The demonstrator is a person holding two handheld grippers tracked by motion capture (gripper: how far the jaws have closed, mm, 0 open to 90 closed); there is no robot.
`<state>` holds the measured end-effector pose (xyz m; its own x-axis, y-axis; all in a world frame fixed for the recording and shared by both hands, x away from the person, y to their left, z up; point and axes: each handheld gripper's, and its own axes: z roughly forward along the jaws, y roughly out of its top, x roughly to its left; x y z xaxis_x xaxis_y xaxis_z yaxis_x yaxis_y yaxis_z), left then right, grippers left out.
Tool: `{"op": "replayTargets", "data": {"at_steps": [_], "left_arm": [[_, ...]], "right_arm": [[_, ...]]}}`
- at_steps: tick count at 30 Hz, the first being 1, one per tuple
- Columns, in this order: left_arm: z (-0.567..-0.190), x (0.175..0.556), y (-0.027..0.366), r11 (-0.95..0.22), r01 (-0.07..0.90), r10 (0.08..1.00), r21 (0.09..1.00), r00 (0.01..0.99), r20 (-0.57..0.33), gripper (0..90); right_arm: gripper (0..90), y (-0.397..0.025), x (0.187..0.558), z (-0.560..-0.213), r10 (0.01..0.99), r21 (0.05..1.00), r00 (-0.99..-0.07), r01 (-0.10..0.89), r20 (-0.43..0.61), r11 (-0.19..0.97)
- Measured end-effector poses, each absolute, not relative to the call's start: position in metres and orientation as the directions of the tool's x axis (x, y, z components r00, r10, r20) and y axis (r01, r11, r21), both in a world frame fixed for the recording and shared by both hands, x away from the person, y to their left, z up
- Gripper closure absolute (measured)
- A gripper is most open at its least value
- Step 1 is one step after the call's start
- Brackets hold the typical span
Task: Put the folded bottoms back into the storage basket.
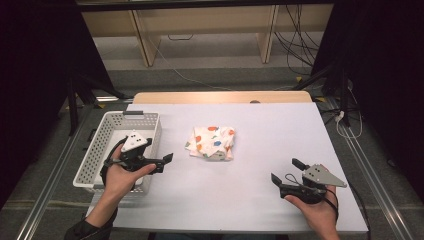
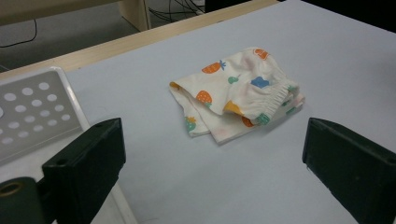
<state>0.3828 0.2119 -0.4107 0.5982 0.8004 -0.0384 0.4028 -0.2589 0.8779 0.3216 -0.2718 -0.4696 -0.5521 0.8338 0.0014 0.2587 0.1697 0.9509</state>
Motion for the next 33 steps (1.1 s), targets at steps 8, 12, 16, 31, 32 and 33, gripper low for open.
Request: {"op": "replayTargets", "data": {"at_steps": [8, 12, 16, 31, 32, 33], "left_arm": [[-0.409, 0.384, 0.205, -0.27, 0.396, 0.807, 0.878, 0.59, -0.018, 8.0], [-0.408, 0.386, 0.2, -0.268, 0.403, 0.809, 0.875, 0.587, -0.022, 8.4], [-0.407, 0.39, 0.193, -0.253, 0.409, 0.814, 0.877, 0.58, -0.035, 10.5], [-0.399, 0.407, 0.165, -0.255, 0.425, 0.827, 0.869, 0.561, -0.031, 12.8], [-0.4, 0.409, 0.162, -0.253, 0.434, 0.829, 0.865, 0.557, -0.037, 13.2], [-0.4, 0.41, 0.16, -0.25, 0.439, 0.83, 0.863, 0.556, -0.042, 13.4]], "right_arm": [[10.3, -0.271, 0.32, -0.467, 0.834, 0.951, -0.551, 0.256, -0.002, 0.171], [10.3, -0.271, 0.321, -0.468, 0.835, 0.951, -0.55, 0.256, -0.003, 0.172], [10.3, -0.271, 0.32, -0.467, 0.836, 0.95, -0.548, 0.259, -0.006, 0.176], [10.3, -0.271, 0.321, -0.468, 0.841, 0.953, -0.541, 0.255, -0.001, 0.165], [10.3, -0.271, 0.321, -0.467, 0.841, 0.951, -0.542, 0.26, -0.001, 0.168], [10.3, -0.271, 0.321, -0.468, 0.841, 0.951, -0.541, 0.259, 0.0, 0.167]]}}
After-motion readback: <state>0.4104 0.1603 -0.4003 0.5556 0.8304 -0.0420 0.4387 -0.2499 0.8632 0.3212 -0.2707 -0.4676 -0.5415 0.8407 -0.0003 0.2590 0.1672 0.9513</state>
